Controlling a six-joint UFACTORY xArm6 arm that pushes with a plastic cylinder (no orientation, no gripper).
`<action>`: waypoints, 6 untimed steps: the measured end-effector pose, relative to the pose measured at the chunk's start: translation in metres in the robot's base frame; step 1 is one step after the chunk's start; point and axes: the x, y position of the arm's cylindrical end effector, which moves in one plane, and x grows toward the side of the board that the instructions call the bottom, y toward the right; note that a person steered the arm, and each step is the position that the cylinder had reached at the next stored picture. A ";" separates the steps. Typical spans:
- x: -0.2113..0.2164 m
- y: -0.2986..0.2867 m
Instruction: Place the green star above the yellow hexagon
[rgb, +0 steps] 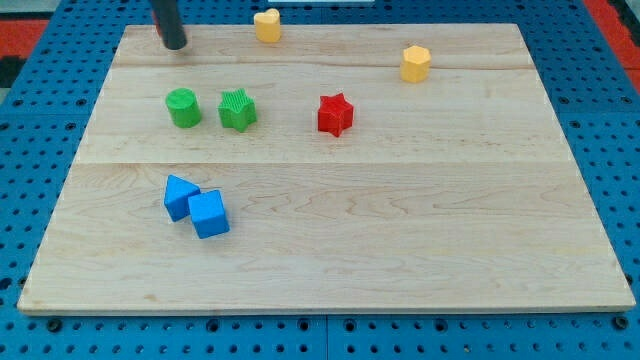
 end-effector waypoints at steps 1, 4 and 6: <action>0.000 0.062; 0.090 0.053; 0.114 0.026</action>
